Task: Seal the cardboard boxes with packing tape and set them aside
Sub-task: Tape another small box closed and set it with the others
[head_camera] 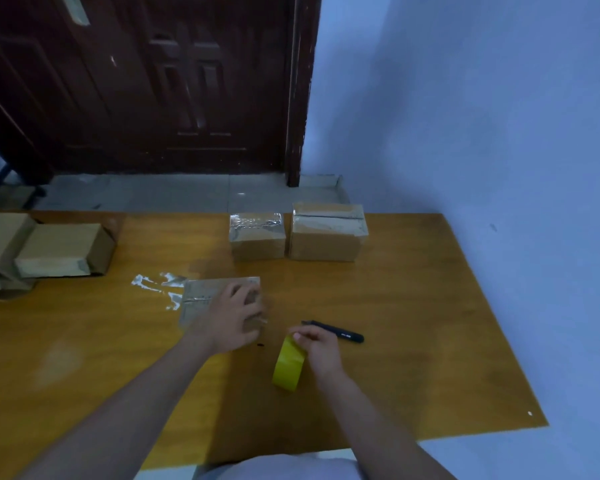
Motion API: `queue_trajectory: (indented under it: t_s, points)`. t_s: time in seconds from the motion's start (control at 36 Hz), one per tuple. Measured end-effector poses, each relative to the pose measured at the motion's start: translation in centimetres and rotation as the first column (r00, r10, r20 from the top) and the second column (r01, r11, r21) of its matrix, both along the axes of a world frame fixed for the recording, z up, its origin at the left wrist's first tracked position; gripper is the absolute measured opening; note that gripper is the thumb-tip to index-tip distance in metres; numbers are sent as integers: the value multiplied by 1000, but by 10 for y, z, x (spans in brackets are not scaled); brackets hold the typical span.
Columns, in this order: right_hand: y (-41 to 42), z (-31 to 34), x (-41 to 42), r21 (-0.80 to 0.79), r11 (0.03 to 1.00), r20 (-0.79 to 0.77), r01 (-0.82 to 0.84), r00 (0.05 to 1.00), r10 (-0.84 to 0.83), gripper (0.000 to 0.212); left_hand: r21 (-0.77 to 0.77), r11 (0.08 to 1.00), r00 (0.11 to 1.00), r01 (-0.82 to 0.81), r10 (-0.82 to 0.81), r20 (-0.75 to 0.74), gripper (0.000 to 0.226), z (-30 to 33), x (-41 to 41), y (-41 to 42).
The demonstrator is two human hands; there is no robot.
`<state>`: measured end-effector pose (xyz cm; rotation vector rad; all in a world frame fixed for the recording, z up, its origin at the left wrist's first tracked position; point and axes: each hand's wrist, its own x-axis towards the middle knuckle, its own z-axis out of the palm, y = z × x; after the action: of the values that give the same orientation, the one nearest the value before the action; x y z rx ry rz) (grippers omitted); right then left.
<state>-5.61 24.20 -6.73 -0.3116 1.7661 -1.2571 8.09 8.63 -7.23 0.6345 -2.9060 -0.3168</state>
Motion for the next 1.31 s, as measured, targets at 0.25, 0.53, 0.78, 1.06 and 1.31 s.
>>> queue_trajectory:
  t_s: [0.25, 0.53, 0.78, 1.06, 1.31]
  points:
    - [2, 1, 1, -16, 1000, -38, -7, 999, 6, 28, -167, 984, 996, -62, 73, 61, 25, -11, -18, 10]
    - [9, 0, 4, -2, 1000, -13, 11, 1000, -11, 25, 8, 918, 916, -397, 397, -57, 19, -15, -37, 34]
    - [3, -1, 7, 29, 996, -79, -88, 993, 90, 22, 374, 736, 780, -565, 624, -50, 29, -3, -51, 30]
    - [-52, 26, -12, 83, 943, 35, -322, 947, 320, 45, 639, 314, 276, -702, 947, -163, 34, 37, 15, -34]
    - [-81, 43, 2, 150, 853, 19, -500, 864, 503, 20, 840, -216, 408, -498, 796, 447, 76, 41, 32, -58]
